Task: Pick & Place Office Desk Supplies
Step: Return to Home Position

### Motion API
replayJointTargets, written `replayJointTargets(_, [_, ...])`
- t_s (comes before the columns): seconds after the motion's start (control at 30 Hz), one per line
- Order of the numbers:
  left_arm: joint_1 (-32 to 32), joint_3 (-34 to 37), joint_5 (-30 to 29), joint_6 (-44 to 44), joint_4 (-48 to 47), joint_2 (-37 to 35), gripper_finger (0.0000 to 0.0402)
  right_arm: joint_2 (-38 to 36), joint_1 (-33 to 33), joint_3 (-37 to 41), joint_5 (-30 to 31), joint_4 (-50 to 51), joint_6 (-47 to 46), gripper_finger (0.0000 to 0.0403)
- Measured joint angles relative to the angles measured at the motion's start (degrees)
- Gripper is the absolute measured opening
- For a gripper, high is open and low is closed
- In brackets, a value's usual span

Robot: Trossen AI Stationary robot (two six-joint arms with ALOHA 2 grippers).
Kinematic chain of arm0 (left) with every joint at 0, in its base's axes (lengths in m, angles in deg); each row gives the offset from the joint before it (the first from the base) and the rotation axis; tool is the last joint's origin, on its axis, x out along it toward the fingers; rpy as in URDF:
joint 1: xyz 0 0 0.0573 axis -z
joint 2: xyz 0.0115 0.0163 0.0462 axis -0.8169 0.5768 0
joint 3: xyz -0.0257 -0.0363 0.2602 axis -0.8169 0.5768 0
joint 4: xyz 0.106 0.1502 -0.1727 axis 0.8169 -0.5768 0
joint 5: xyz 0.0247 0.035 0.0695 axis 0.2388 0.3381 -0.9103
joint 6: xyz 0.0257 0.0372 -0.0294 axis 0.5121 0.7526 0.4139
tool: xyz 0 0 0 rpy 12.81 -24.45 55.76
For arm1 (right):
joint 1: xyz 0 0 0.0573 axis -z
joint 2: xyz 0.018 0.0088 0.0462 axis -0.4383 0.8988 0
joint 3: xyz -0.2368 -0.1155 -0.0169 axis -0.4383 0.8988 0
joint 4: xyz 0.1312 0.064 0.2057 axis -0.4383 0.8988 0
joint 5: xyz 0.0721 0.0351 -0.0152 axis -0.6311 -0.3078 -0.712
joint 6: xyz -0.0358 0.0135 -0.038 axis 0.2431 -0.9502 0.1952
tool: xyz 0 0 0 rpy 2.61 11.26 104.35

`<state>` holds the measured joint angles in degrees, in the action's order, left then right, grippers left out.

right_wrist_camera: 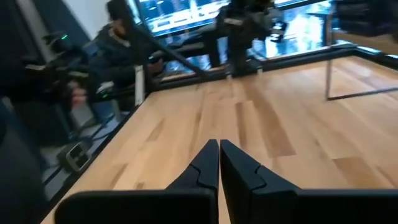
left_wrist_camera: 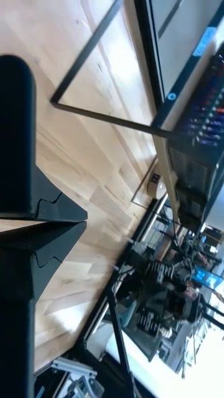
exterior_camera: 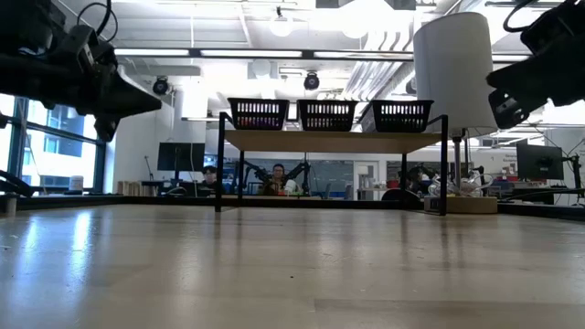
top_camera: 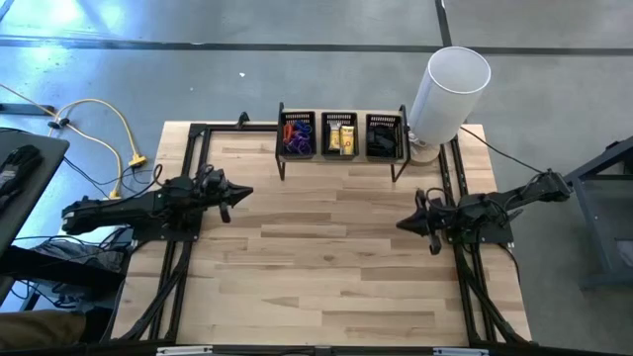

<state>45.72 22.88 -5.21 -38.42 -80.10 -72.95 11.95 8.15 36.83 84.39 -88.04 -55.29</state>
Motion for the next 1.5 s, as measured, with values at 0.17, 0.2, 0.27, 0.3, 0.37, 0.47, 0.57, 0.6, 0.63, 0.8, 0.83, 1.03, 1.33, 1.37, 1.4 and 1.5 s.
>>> replayJointTargets(0.17, [-0.9, 0.0, 0.0, -0.1, 0.0, 1.2, 0.0000, 0.0, 0.0, 0.0, -4.5, 0.7, 2.7, 0.0003])
replayJointTargets(0.2, [-1.0, 0.0, 0.0, -0.1, 0.0, 1.5, 0.0000, 0.0, 0.0, 0.0, -4.8, 0.8, 2.8, 0.0003])
replayJointTargets(0.27, [-1.0, 0.0, 0.0, -0.1, 0.0, 1.9, 0.0000, 0.0, 0.0, 0.0, -4.8, 0.8, 2.8, 0.0003])
replayJointTargets(0.3, [-0.9, 0.0, 0.0, -0.1, 0.0, 2.0, 0.0000, 0.0, 0.0, 0.0, -4.8, 0.8, 2.8, 0.0003])
replayJointTargets(0.37, [-0.9, 0.0, 0.0, -0.1, 0.0, 1.9, 0.0001, 0.0, 0.0, 0.0, -4.8, 0.8, 3.3, 0.0003])
replayJointTargets(0.47, [-0.9, 0.0, 0.1, 0.7, 0.0, 1.9, 0.0001, 0.0, 0.0, 0.0, -4.8, 0.8, 3.8, 0.0003])
replayJointTargets(0.57, [-0.9, 0.0, 0.0, 1.7, 0.0, 1.9, 0.0001, 0.0, 0.0, 0.0, -4.8, 0.8, 3.4, 0.0003])
replayJointTargets(0.6, [-0.9, 0.0, 0.0, 2.3, 0.0, 1.9, 0.0001, 0.0, 0.0, 0.1, -4.6, 0.7, 3.1, 0.0003])
replayJointTargets(0.63, [-0.9, 0.0, 0.1, 2.7, 0.0, 1.9, 0.0001, 0.0, 0.0, 0.1, -4.4, 0.7, 2.9, 0.0003])
replayJointTargets(0.8, [-0.9, 0.0, 0.1, 3.7, 0.0, 1.9, 0.0001, 0.0, 0.0, 0.1, -2.0, 0.3, 2.9, 0.0003])
replayJointTargets(0.83, [-0.9, 0.0, 0.0, 3.2, 0.0, 1.9, 0.0001, 0.0, 0.0, 0.1, -1.9, 0.3, 2.8, 0.0003])
replayJointTargets(1.03, [-0.9, 0.0, 0.1, 1.7, 0.0, 1.9, 0.0000, 0.0, 0.0, 0.1, -2.0, 0.3, 5.5, 0.0003])
replayJointTargets(1.33, [-0.9, 0.0, 0.1, 1.6, 0.0, 1.9, 0.0000, 0.0, 0.0, 0.1, -2.0, 0.3, 5.4, 0.0003])
replayJointTargets(1.37, [-0.9, 0.0, 0.1, 1.6, 0.0, 1.9, 0.0000, 0.0, 0.0, 0.1, -2.0, 0.3, 5.3, 0.0003])
replayJointTargets(1.4, [-0.9, 0.0, 0.1, 1.6, 0.0, 1.9, 0.0000, 0.0, 0.0, 0.1, -2.0, 0.3, 5.3, 0.0003])
replayJointTargets(1.5, [-0.9, 0.0, 0.1, 1.6, 0.0, 1.9, 0.0000, 0.0, 0.0, 0.1, -2.0, 0.3, 5.3, 0.0003])
